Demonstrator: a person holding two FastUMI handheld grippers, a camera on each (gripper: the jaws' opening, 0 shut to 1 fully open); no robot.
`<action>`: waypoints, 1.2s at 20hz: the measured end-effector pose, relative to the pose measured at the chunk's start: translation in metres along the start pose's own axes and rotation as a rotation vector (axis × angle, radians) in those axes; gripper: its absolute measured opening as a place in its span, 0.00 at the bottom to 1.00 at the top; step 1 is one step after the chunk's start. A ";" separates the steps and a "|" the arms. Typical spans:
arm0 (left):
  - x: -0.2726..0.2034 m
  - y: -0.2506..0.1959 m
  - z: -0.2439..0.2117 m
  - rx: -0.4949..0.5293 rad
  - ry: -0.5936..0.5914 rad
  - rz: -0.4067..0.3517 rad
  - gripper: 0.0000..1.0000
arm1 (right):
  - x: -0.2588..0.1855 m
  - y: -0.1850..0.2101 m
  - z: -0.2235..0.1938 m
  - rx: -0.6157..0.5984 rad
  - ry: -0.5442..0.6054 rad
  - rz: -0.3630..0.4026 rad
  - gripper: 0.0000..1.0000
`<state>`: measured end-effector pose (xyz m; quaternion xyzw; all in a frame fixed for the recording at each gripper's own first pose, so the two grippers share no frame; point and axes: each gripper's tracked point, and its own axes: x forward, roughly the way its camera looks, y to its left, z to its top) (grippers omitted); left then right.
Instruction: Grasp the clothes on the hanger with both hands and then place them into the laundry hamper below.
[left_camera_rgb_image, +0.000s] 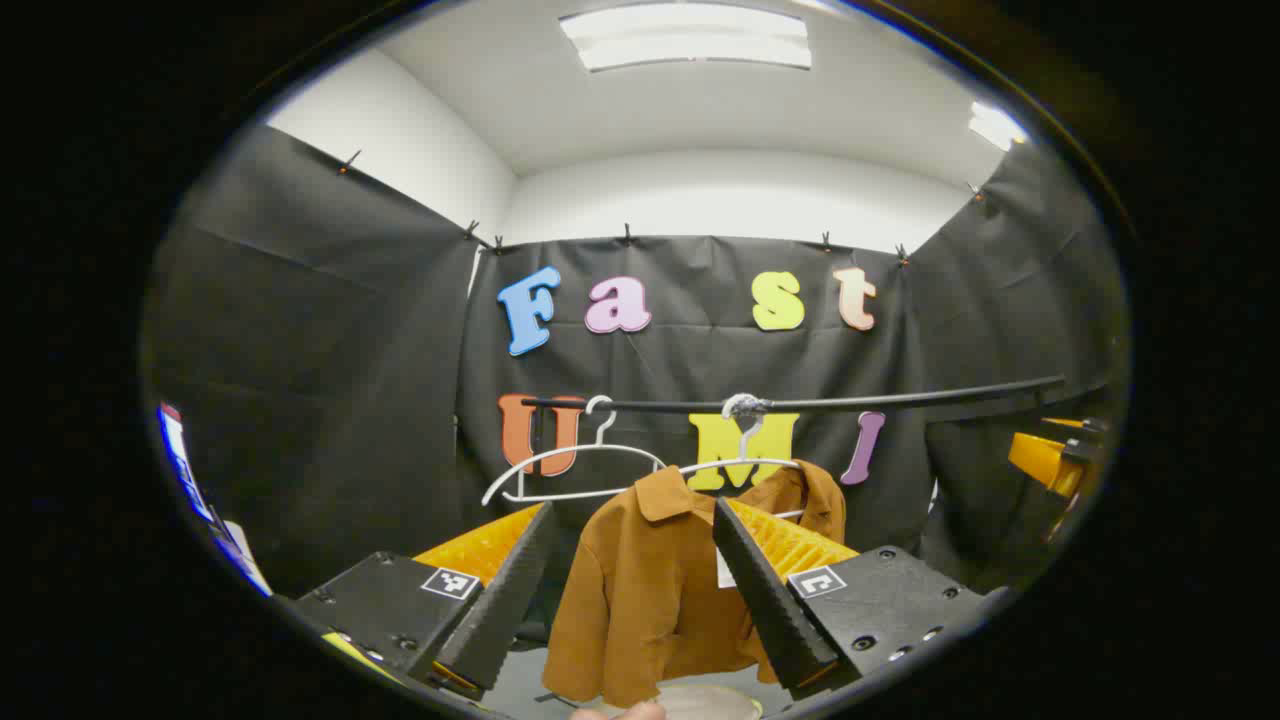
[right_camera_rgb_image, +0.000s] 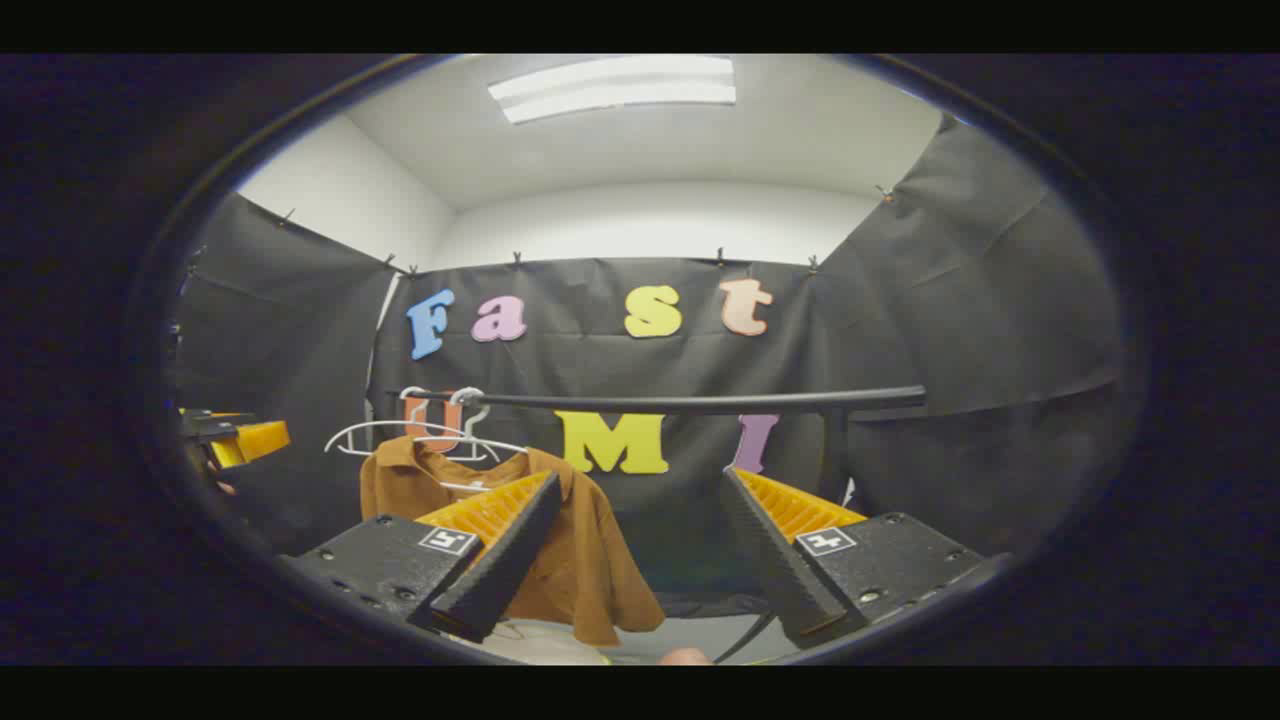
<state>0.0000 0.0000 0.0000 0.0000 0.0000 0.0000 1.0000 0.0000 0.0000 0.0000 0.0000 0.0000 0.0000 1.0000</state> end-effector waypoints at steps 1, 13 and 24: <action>-0.001 -0.003 0.000 -0.008 -0.002 0.010 1.00 | 0.003 0.001 -0.004 -0.004 0.006 0.022 1.00; 0.003 -0.025 0.000 0.090 -0.003 0.083 1.00 | 0.032 -0.029 -0.033 0.008 0.043 0.033 1.00; 0.051 -0.018 -0.038 0.027 0.083 -0.047 0.97 | 0.078 0.017 -0.078 0.017 0.135 -0.002 1.00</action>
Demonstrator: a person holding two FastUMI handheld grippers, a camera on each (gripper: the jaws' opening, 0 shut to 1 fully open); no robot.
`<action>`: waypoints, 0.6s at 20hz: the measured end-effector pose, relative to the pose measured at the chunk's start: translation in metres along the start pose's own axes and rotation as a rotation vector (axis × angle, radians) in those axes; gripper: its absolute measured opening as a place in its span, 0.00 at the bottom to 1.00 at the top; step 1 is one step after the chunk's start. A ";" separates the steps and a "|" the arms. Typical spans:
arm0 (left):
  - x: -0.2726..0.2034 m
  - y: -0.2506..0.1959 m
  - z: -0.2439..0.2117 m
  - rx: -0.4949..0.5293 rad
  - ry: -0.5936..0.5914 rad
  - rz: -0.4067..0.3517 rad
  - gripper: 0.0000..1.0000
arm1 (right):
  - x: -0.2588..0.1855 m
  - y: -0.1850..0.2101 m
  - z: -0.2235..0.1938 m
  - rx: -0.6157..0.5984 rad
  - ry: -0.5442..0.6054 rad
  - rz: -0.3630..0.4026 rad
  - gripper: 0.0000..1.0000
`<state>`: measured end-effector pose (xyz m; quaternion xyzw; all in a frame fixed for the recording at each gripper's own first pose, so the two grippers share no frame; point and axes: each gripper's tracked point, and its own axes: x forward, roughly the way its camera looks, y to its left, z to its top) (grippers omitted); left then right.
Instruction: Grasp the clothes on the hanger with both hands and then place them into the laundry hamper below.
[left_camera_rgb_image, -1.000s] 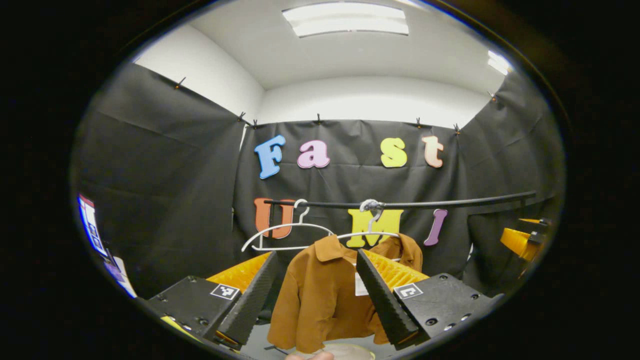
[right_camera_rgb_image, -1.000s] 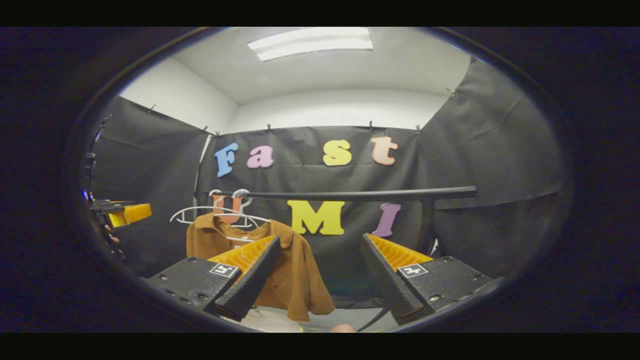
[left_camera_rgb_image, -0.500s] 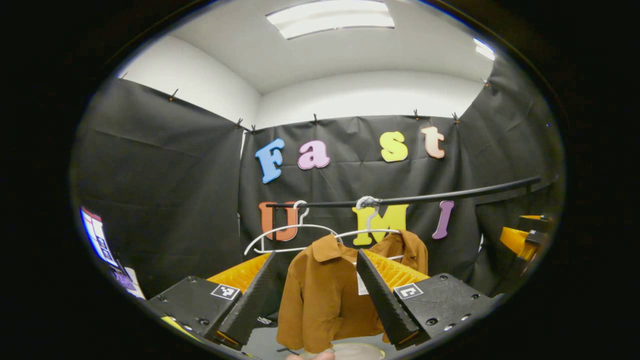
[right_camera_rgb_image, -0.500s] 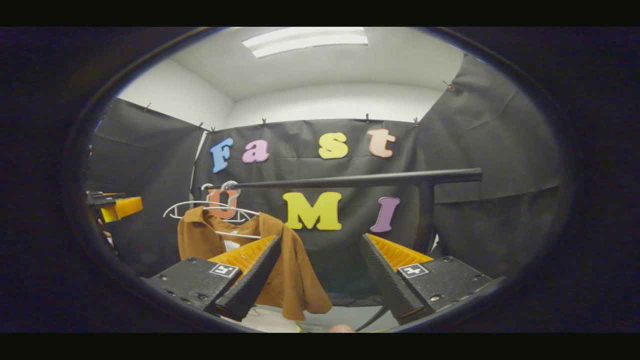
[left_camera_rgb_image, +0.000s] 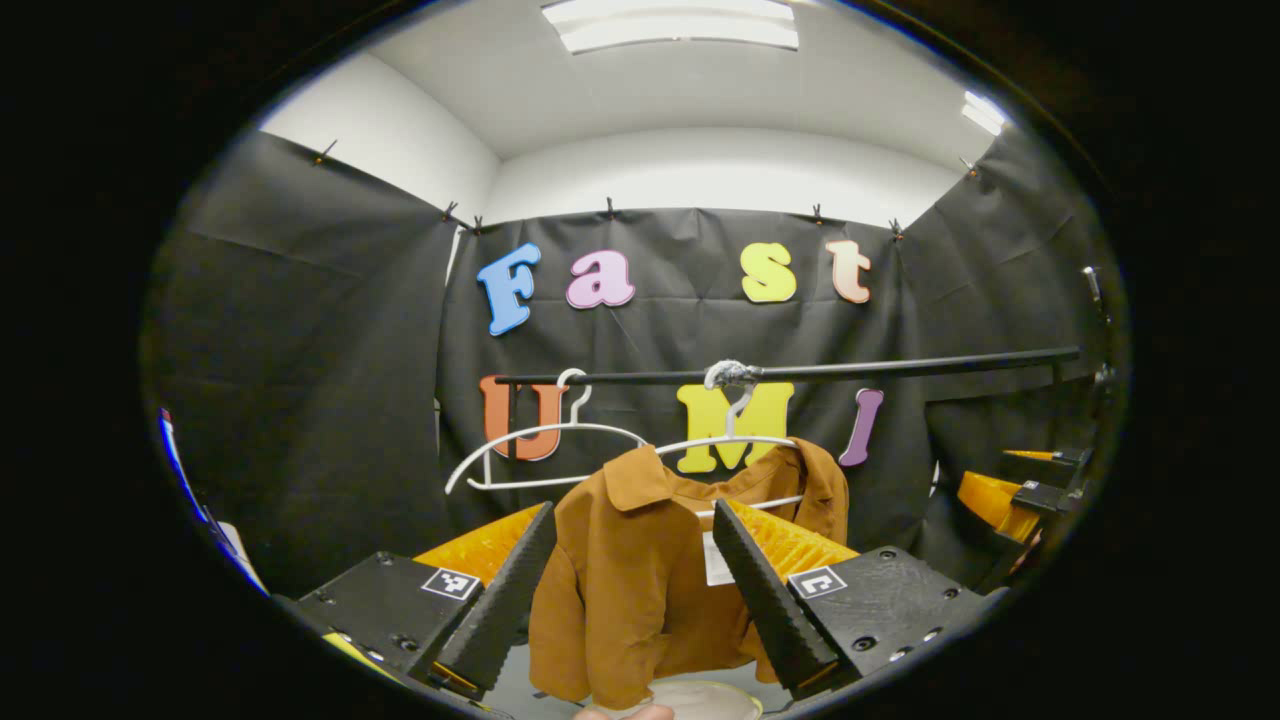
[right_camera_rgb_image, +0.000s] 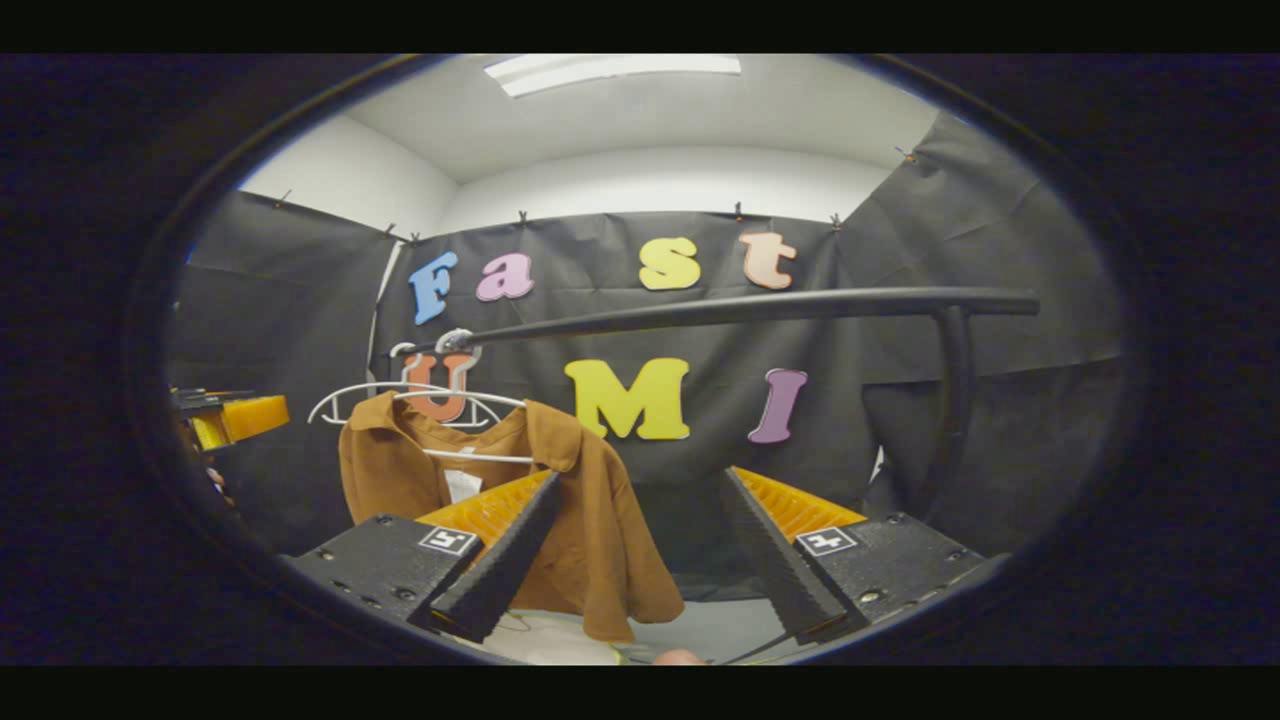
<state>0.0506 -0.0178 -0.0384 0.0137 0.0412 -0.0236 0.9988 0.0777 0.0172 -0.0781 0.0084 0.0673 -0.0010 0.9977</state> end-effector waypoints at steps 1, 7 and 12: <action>0.005 0.000 -0.007 -0.011 0.015 -0.009 1.00 | 0.005 0.004 -0.004 -0.002 0.009 0.003 1.00; 0.031 -0.012 -0.036 -0.046 0.062 -0.061 0.96 | 0.036 0.041 -0.029 0.016 0.066 0.044 1.00; 0.056 -0.020 -0.067 -0.053 0.119 -0.068 0.96 | 0.060 0.061 -0.049 0.011 0.107 0.075 0.98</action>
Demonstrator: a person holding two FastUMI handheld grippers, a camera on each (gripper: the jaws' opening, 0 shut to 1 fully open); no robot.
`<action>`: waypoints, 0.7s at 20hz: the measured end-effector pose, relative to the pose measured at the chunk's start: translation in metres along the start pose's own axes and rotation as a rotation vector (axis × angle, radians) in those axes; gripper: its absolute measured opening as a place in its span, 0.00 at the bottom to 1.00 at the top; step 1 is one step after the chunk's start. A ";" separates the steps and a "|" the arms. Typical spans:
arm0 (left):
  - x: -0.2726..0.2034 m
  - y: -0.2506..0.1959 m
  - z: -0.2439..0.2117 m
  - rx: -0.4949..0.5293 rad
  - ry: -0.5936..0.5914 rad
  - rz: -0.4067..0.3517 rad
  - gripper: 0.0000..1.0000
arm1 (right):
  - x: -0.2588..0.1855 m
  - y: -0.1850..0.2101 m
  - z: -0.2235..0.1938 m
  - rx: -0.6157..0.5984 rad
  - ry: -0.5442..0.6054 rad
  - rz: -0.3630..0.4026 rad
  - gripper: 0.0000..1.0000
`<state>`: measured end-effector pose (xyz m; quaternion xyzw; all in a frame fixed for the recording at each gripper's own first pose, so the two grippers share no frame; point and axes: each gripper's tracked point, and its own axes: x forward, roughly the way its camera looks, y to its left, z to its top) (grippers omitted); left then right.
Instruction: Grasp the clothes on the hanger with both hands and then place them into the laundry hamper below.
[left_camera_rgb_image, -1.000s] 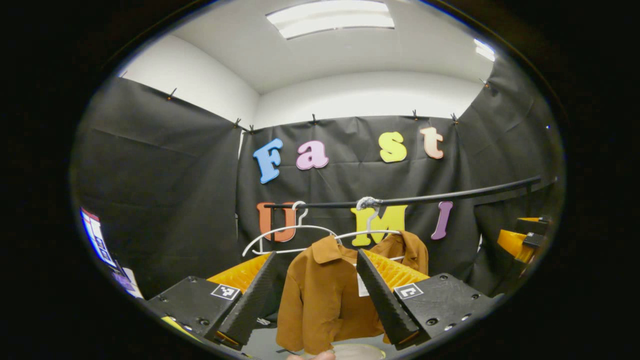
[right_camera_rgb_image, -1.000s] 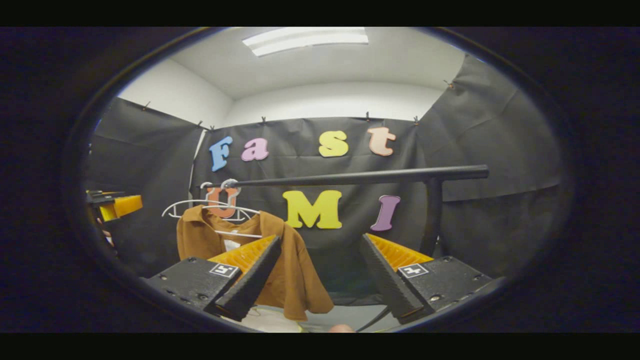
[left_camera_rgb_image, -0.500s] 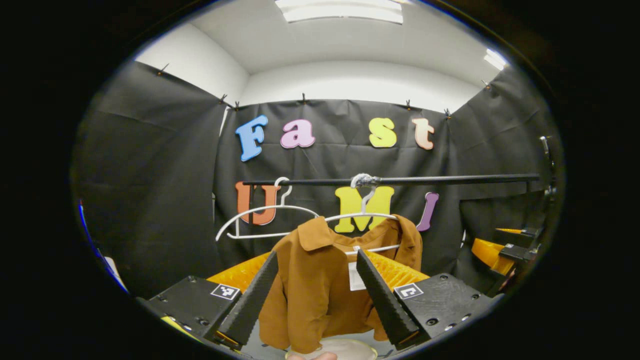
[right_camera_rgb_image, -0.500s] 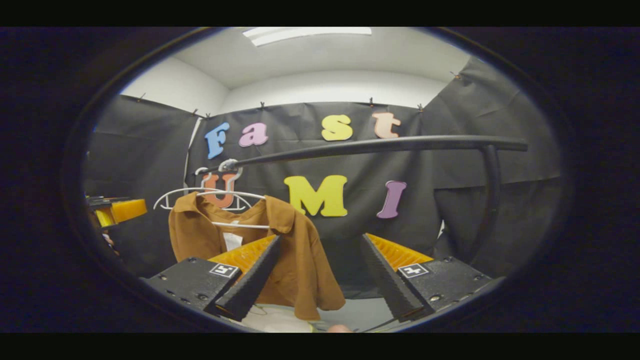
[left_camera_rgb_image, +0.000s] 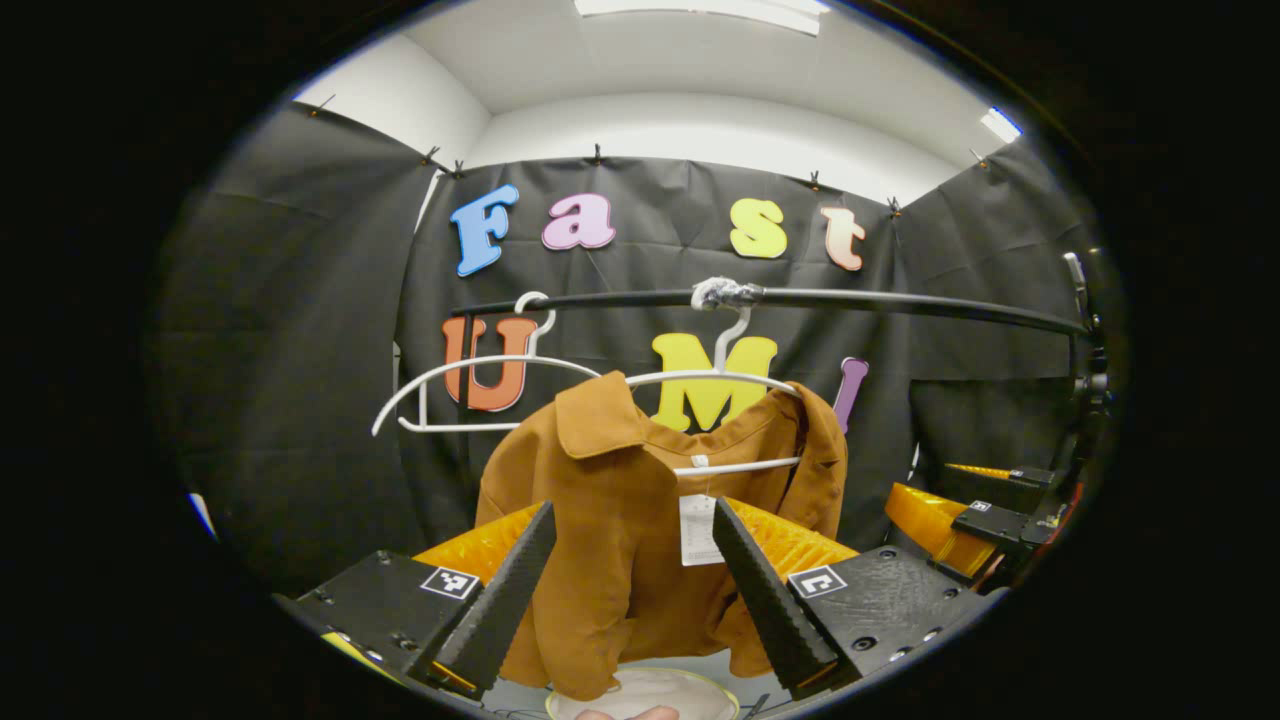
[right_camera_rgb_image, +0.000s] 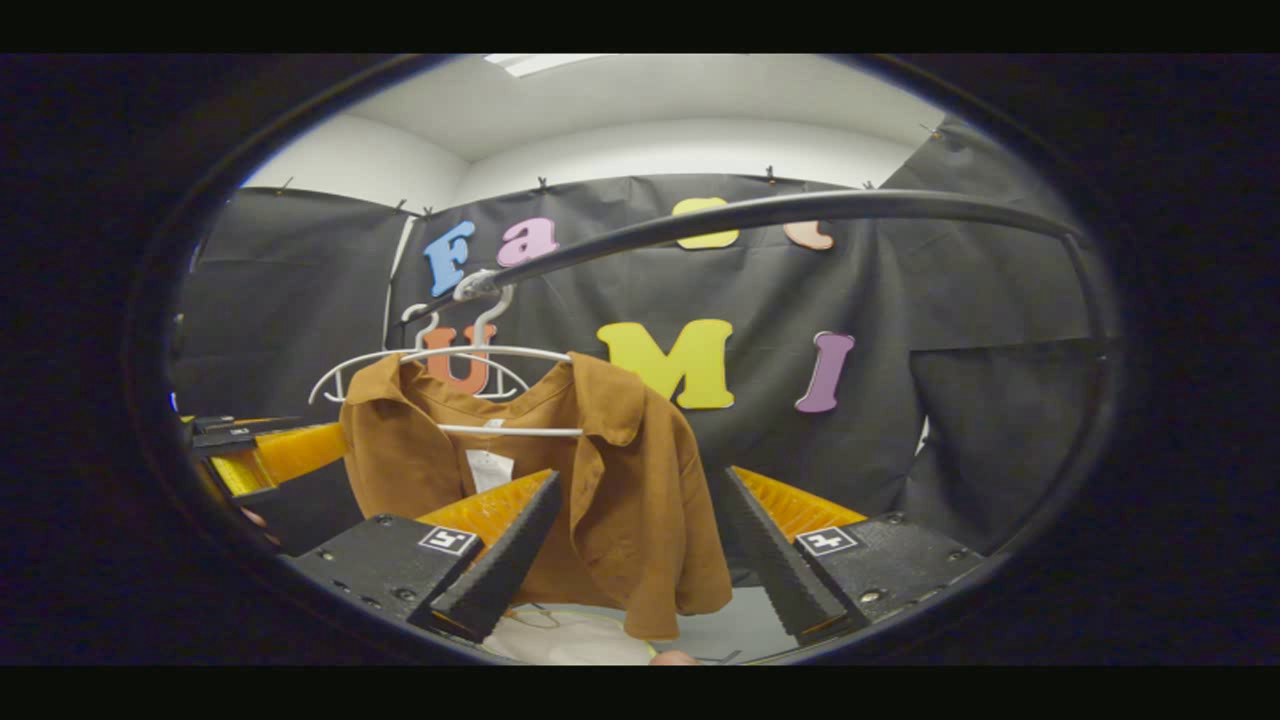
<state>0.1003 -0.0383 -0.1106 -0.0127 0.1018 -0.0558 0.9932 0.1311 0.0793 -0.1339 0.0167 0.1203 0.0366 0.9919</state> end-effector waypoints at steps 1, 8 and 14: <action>0.006 -0.002 -0.005 0.000 0.009 -0.004 0.96 | 0.006 0.002 -0.003 -0.002 0.006 0.004 1.00; 0.059 -0.003 -0.030 0.038 0.036 0.058 1.00 | 0.047 0.009 -0.022 0.002 0.028 0.017 1.00; 0.102 0.012 -0.041 0.063 0.053 0.171 0.96 | 0.077 0.007 -0.029 0.013 0.041 0.019 1.00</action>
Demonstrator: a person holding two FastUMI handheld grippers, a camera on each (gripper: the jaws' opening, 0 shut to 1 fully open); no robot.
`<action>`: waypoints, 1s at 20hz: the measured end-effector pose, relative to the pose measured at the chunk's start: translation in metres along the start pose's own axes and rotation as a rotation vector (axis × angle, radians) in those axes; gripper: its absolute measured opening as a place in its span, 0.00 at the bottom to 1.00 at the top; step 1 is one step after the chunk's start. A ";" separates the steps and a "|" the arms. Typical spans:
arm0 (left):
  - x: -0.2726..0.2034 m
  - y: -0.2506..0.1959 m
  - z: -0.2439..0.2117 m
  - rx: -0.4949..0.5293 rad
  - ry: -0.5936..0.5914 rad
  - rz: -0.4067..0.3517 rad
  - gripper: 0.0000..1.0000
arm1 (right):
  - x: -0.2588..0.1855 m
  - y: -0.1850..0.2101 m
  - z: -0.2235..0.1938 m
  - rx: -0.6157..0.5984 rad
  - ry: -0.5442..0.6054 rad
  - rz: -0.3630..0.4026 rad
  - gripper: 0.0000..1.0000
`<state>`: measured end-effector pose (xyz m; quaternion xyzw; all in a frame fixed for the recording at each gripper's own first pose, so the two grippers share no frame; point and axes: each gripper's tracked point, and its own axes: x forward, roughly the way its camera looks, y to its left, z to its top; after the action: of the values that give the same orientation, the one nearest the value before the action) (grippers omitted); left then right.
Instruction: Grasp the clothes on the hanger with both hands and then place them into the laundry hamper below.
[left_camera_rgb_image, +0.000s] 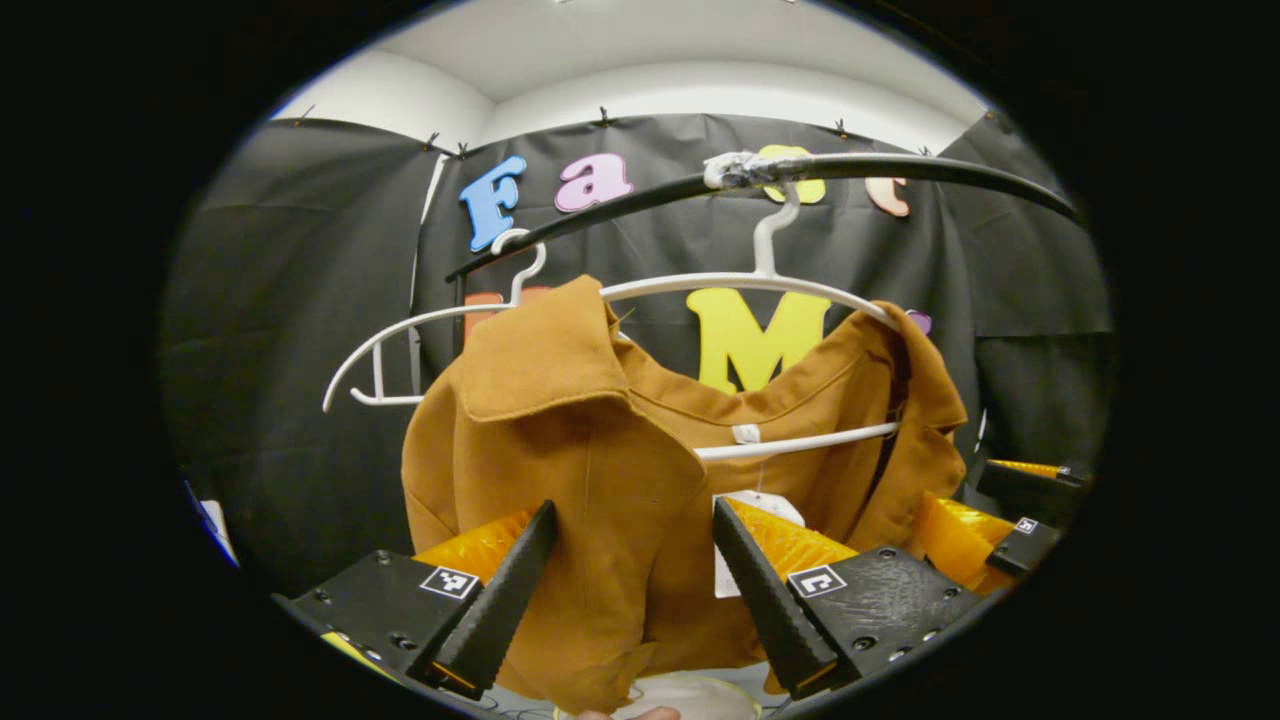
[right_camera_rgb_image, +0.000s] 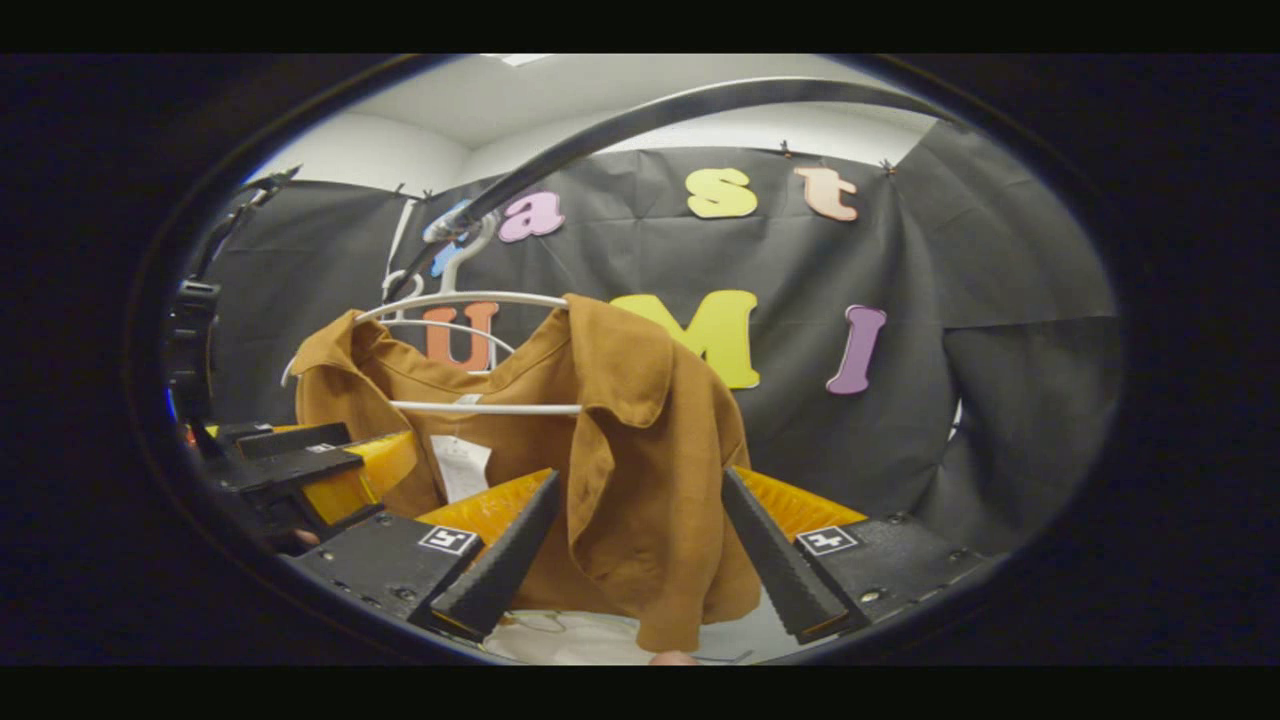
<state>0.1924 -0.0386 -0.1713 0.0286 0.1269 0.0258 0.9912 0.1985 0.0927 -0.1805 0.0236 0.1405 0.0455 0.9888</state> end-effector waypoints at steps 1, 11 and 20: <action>0.008 0.001 0.002 -0.005 -0.008 0.008 1.00 | 0.005 0.002 -0.002 0.006 0.001 0.001 1.00; 0.034 0.007 0.000 -0.052 -0.005 0.082 0.97 | 0.049 0.011 -0.017 0.186 0.039 -0.001 0.97; 0.041 0.021 0.005 -0.117 0.020 0.089 0.87 | 0.069 0.032 -0.012 0.272 0.072 0.002 0.90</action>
<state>0.2323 -0.0155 -0.1753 -0.0240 0.1339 0.0777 0.9877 0.2583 0.1316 -0.2090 0.1558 0.1809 0.0278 0.9707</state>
